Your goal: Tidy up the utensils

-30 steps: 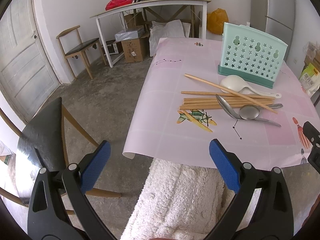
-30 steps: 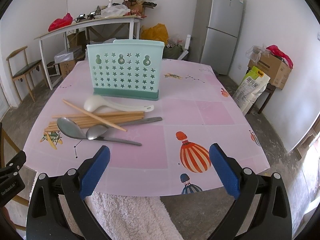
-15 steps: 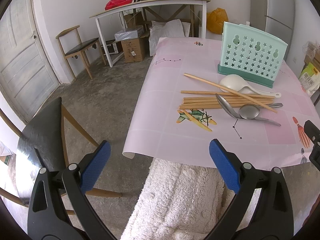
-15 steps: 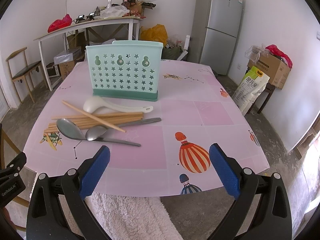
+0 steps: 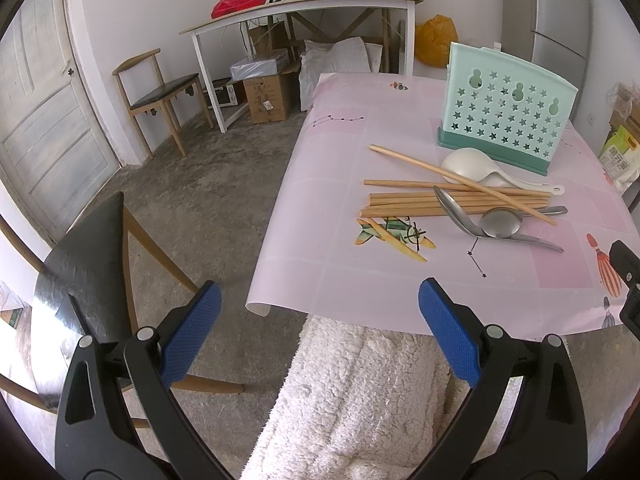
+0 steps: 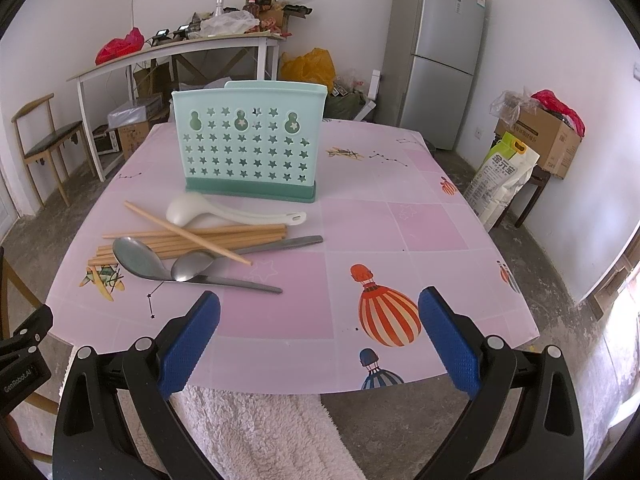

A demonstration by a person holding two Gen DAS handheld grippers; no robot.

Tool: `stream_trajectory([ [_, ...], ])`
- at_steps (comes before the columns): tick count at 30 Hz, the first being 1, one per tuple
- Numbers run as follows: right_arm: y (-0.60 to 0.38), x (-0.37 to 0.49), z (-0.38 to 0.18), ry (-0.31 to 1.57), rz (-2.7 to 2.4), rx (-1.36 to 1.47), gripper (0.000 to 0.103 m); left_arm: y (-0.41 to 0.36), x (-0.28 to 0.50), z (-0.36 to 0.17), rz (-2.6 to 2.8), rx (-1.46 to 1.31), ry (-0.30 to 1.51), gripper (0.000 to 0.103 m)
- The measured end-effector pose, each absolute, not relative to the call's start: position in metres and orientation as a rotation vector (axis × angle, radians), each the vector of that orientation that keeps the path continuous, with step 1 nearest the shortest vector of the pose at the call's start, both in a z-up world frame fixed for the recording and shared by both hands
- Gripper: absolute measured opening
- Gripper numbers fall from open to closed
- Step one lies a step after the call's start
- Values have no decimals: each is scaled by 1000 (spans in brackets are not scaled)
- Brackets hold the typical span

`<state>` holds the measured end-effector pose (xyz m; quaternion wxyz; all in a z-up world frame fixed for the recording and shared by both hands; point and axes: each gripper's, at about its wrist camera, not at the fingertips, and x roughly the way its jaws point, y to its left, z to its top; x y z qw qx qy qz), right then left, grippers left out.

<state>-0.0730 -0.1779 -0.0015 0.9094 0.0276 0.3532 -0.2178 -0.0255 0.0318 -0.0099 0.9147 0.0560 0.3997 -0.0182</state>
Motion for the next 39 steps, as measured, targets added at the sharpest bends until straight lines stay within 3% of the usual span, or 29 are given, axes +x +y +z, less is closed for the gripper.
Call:
stream_trajectory([
  [39,-177,-73,-2,730,-450,57,96,38,-27,-13,-34,110,835,95],
])
